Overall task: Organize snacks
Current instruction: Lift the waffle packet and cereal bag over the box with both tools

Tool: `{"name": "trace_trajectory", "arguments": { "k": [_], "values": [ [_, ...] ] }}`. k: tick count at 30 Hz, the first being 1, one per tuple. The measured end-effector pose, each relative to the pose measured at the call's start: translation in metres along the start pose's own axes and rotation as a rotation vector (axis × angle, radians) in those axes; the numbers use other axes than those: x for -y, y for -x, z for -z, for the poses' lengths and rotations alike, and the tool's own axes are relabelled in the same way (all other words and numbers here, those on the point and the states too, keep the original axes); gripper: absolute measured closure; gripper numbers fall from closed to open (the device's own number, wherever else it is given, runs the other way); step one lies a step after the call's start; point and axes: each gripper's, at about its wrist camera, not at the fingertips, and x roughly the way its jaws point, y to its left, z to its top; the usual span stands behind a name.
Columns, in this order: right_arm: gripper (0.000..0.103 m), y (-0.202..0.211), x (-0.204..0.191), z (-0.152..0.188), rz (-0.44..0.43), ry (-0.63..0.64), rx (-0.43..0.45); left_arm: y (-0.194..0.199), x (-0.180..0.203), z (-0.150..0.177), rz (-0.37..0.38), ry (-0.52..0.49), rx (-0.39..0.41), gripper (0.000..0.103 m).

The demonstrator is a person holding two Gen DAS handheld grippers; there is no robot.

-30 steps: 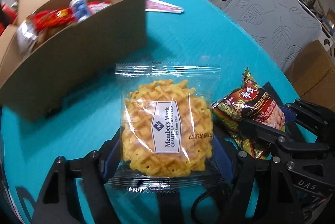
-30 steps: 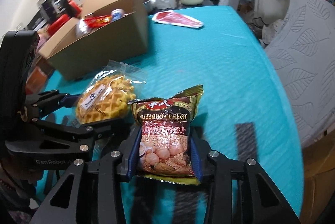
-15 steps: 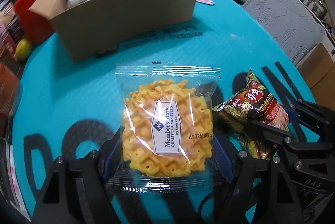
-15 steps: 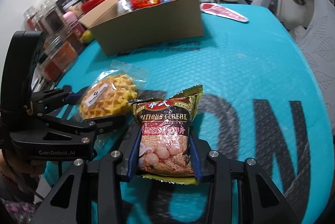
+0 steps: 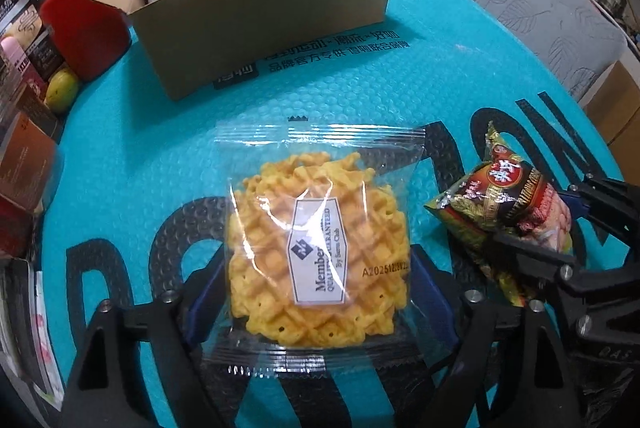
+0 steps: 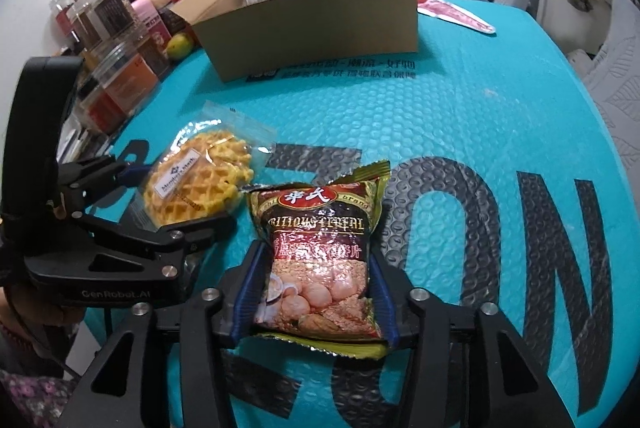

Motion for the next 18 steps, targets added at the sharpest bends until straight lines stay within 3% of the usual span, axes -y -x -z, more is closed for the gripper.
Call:
{"name": "trace_trajectory", "arguments": {
  "k": [3,8,10,11,12,14,18],
  "values": [
    [0.04,-0.002,-0.008,0.001,0.028,0.047,-0.004,-0.006,-0.001,-0.003,-0.002,0.009,0.003,0.003],
    [0.034,-0.008,-0.022,0.004,0.101,0.134,-0.008,-0.008,-0.005,0.0,0.003,0.009,0.03,0.002],
    [0.033,-0.008,-0.024,0.005,0.115,0.14,-0.003,-0.006,-0.005,0.001,0.002,0.007,0.045,0.005],
    [0.033,-0.009,-0.024,0.005,0.118,0.139,0.001,-0.004,-0.005,0.002,0.005,0.005,0.056,0.014],
    [0.035,-0.008,-0.024,0.006,0.121,0.14,0.008,0.001,-0.008,0.007,0.006,0.005,0.066,0.023],
    [0.047,-0.008,-0.026,0.007,0.141,0.151,0.031,0.003,-0.01,0.007,0.012,0.019,0.067,0.026],
    [0.056,-0.004,-0.023,0.006,0.113,0.115,0.044,0.007,-0.013,0.008,0.032,0.035,0.068,0.027]
  ]
}}
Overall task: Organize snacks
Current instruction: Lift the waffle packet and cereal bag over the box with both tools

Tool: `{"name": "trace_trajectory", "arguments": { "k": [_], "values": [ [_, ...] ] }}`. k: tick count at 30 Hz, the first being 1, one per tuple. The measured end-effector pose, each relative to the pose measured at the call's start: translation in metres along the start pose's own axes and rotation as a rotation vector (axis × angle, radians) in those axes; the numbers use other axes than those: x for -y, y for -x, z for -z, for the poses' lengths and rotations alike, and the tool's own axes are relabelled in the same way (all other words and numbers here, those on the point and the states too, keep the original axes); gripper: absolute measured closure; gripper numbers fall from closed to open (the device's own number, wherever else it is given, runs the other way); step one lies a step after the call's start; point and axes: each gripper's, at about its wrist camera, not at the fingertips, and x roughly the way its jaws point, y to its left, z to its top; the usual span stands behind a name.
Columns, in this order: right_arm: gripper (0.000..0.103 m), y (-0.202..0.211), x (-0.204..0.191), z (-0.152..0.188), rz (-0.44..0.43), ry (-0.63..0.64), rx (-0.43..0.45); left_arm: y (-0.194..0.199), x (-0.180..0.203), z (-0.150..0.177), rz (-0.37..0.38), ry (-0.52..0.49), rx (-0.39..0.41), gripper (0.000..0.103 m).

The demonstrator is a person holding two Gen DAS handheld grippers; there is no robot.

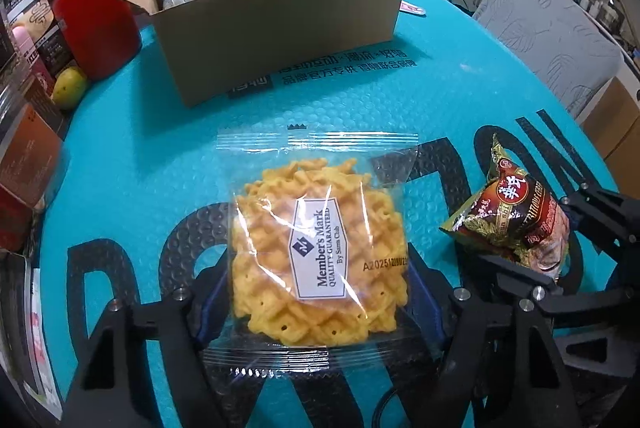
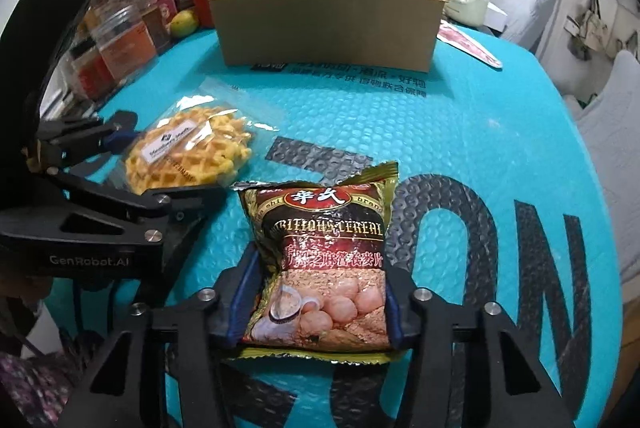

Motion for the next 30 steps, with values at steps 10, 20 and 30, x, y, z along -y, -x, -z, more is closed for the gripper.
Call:
{"name": "trace_trajectory", "arguments": {
  "k": [10,20,30],
  "values": [
    [0.058,0.015,-0.019,-0.002,-0.081,-0.002,0.036,0.024,-0.016,0.013,0.014,0.062,0.011,0.027],
    [0.058,0.025,-0.053,-0.024,-0.189,0.105,0.062,0.06,-0.036,0.02,-0.023,0.122,0.058,0.028],
    [0.058,0.036,-0.067,-0.069,-0.254,0.234,0.104,0.091,-0.056,0.007,-0.076,0.173,0.143,0.028]
  ]
}}
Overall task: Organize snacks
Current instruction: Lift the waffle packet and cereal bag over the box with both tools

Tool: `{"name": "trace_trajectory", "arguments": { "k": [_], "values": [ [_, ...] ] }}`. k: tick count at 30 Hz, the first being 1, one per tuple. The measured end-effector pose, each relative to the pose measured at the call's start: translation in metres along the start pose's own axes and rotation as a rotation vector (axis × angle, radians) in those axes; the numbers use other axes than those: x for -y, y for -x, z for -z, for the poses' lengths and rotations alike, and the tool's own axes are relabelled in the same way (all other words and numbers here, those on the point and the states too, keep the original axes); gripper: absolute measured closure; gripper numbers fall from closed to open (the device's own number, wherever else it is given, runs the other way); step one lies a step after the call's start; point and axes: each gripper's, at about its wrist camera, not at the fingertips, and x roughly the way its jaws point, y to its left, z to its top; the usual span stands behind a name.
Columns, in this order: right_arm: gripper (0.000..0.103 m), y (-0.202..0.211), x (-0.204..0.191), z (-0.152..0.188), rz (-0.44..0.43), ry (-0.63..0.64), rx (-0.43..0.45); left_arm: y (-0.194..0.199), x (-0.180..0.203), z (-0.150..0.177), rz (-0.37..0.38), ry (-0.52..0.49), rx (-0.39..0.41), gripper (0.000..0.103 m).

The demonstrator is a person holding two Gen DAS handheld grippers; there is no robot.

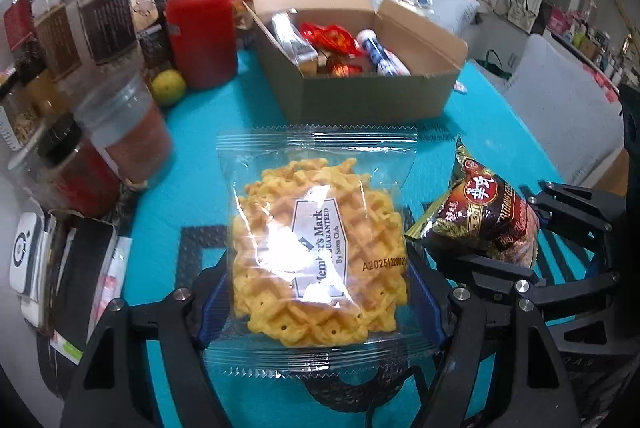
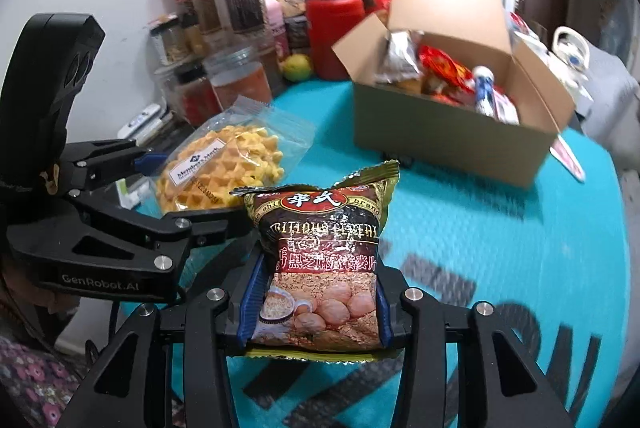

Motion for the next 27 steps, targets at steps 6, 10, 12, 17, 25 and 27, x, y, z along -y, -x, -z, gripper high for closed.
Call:
{"name": "trace_trajectory", "arguments": {
  "k": [6,10,12,17,25,27],
  "values": [
    [0.058,0.009,0.006,-0.026,-0.009,0.07,0.018,0.007,-0.003,-0.022,0.001,0.014,0.053,0.028],
    [0.058,0.013,0.014,-0.042,-0.016,0.09,0.039,0.011,-0.003,-0.038,-0.001,0.02,0.085,0.028],
    [0.058,0.016,0.017,-0.049,-0.009,0.102,0.058,0.014,-0.002,-0.046,-0.006,0.017,0.105,0.028],
    [0.058,0.018,0.031,-0.066,-0.014,0.106,0.086,0.016,-0.001,-0.066,-0.013,0.014,0.135,0.028],
    [0.058,0.017,0.055,-0.092,-0.022,0.115,0.126,0.008,0.0,-0.103,-0.02,0.014,0.174,0.027],
    [0.058,0.015,0.062,-0.099,-0.02,0.114,0.132,0.003,0.001,-0.112,-0.025,0.007,0.174,0.028]
  ]
}}
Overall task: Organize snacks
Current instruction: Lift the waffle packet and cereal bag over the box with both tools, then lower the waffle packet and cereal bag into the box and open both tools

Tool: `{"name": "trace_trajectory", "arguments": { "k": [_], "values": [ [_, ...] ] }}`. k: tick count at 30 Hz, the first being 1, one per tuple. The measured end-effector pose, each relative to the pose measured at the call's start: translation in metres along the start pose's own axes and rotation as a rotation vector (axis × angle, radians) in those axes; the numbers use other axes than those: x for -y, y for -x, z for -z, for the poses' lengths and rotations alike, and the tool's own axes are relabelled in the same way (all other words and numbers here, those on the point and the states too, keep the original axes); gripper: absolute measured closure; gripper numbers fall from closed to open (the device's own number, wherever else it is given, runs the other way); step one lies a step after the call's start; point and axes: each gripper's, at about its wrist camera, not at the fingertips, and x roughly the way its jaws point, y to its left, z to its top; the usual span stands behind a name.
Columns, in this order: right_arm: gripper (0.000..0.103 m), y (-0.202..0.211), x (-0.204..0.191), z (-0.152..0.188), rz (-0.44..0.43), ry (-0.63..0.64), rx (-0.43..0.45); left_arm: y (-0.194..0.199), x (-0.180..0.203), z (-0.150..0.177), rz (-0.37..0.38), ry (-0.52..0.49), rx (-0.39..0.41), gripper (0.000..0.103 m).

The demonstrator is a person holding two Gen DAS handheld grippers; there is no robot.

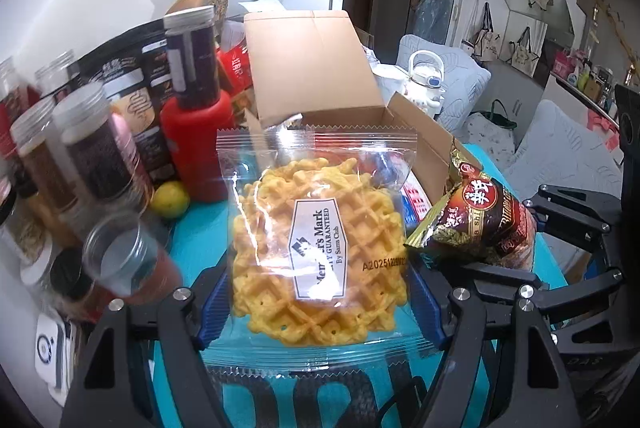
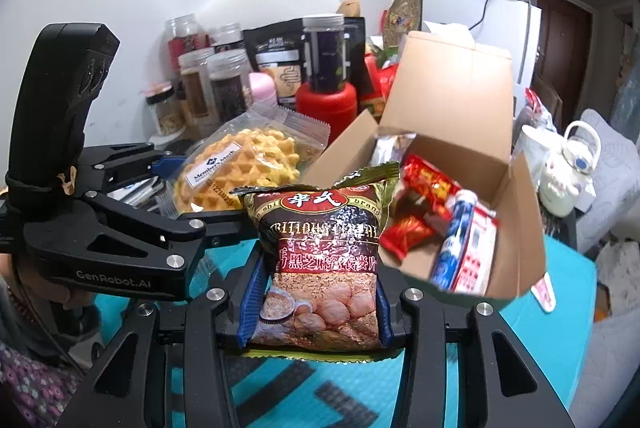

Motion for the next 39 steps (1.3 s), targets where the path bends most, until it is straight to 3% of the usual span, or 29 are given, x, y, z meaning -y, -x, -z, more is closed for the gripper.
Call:
{"name": "trace_trajectory", "arguments": {
  "k": [16,26,33,39],
  "values": [
    [0.058,-0.018,0.07,-0.041,0.054,-0.051,0.07,-0.05,0.008,-0.07,0.038,-0.041,0.068,0.028],
    [0.058,-0.036,0.113,-0.062,0.087,-0.102,0.119,-0.086,0.01,-0.107,0.031,0.007,0.121,0.027],
    [0.058,-0.066,0.136,-0.06,0.094,-0.139,0.095,-0.118,0.008,-0.116,-0.003,0.048,0.098,0.028],
    [0.058,-0.094,0.151,-0.052,0.09,-0.175,0.021,-0.148,0.002,-0.11,-0.002,0.057,0.044,0.028]
  ]
}}
